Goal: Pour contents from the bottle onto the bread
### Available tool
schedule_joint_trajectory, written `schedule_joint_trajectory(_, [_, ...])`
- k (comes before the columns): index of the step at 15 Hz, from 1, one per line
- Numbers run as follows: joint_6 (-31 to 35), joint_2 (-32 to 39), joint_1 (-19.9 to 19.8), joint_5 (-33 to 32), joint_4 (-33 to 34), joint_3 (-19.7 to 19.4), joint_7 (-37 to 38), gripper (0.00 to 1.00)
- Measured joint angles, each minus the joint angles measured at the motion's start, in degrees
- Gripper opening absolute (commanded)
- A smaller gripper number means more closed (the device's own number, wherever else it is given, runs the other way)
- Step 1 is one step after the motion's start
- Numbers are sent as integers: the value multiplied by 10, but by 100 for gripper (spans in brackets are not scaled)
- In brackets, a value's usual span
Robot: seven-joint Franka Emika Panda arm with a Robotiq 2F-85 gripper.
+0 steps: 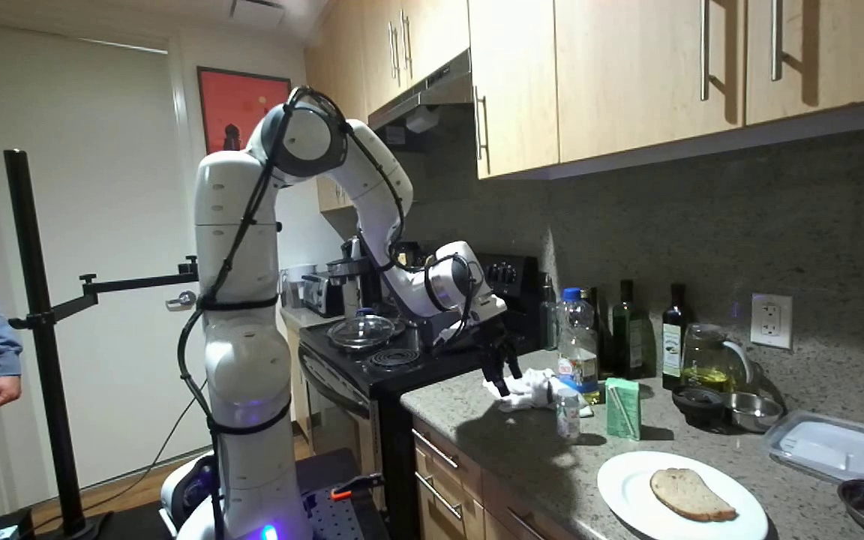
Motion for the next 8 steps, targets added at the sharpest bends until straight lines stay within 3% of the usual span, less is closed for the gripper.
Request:
schedule_joint_trajectory(4, [32,-51,2,145,-51,25,-191,100])
schedule_joint_trajectory(8, [32,-51,-2,154,-52,31,-202,100])
